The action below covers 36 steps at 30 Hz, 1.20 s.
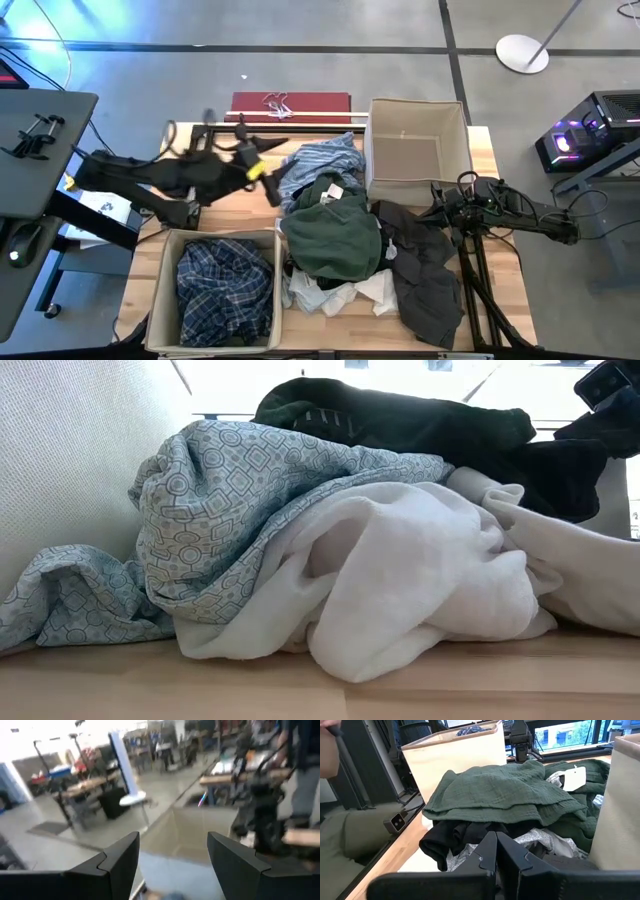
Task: Sort clothes
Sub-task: Put the green shirt into the bottom laundry organizer
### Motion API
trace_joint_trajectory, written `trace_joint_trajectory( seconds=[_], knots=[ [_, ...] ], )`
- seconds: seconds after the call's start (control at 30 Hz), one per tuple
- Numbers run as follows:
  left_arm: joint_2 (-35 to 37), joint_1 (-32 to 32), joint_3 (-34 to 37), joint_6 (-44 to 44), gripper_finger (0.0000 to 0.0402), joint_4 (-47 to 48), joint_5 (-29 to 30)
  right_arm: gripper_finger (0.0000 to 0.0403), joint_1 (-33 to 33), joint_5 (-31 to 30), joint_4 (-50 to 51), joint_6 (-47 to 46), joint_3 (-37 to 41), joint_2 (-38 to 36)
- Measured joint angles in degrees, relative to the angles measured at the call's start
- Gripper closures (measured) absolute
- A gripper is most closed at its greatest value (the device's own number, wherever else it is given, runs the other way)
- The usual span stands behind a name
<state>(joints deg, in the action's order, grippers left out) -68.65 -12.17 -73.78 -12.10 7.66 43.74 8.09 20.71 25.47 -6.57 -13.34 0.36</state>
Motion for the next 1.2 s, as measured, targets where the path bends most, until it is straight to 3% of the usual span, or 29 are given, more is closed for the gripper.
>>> trace_joint_trajectory(
  seconds=[0.3,0.47,0.73,0.93,1.2],
  knots=[
    [1.46,-5.74,-0.08,2.40,0.0174,6.17,-3.13,0.0402,0.00,0.01,0.00,0.00,0.01,0.00],
    [0.38,-6.20,-0.07,4.07,0.0174,10.55,-2.14,0.0402,0.00,0.01,0.00,0.00,0.00,0.00],
    [2.22,-6.41,-0.09,3.02,0.0174,9.70,0.73,0.0402,0.00,0.00,-0.02,0.00,0.00,0.00],
    [4.38,-9.28,-0.20,10.43,0.0174,14.88,2.09,0.0402,-0.02,0.02,0.00,0.00,0.02,0.00],
    [3.79,-13.03,-0.20,13.82,0.0174,22.35,3.85,0.0402,-0.02,0.01,0.00,0.00,0.01,0.00]
  ],
)
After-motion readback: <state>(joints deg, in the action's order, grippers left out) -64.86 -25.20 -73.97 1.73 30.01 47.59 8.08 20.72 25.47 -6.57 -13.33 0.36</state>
